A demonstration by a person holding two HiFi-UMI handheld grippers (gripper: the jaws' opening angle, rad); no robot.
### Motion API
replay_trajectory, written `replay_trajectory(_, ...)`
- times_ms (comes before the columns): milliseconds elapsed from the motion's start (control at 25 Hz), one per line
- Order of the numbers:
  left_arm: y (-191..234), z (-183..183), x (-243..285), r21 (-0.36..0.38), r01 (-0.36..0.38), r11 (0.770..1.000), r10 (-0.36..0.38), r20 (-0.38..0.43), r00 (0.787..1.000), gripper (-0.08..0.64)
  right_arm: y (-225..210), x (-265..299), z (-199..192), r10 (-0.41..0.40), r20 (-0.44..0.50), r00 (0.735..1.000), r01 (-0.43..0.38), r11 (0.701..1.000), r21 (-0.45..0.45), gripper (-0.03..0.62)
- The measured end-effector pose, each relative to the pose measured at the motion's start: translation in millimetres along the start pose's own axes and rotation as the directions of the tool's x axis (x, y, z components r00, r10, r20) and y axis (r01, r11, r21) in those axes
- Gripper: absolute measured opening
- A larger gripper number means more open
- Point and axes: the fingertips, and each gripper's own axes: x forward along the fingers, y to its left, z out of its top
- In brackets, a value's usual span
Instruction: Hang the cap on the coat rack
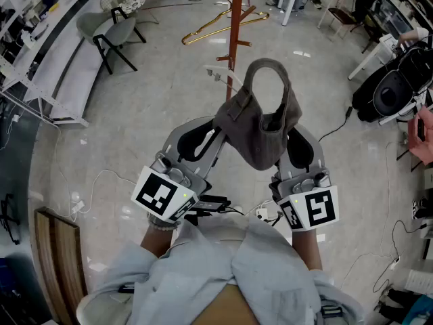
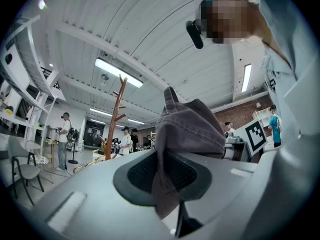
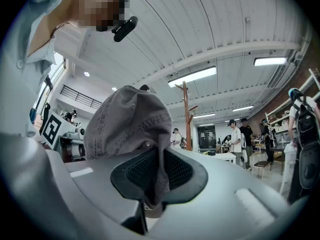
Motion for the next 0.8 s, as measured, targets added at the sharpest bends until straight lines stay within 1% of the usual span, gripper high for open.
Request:
replay_trajectory(160, 2, -1, 2, 0.006, -0.003, 1.0, 0.003, 0.001, 1.0, 0.052, -1, 3, -2, 0.003, 0.004, 1.0, -0.003, 1.0, 0.002, 0.044)
replay_trajectory(480, -6, -3, 10, 0.018, -0.017, 1.0, 0.017, -0.001, 1.0, 0.052, -12, -2, -2, 0.017, 0.011, 1.0, -0.017, 1.0, 0.008, 0.044)
replay_trajectory(800, -24, -2, 12, 0.035, -0.05, 0.998, 0.049, 0.005, 0.999, 0.052, -22, -14, -1, 0.045, 0.019, 0.999, -0.046, 0.998, 0.038, 0.046)
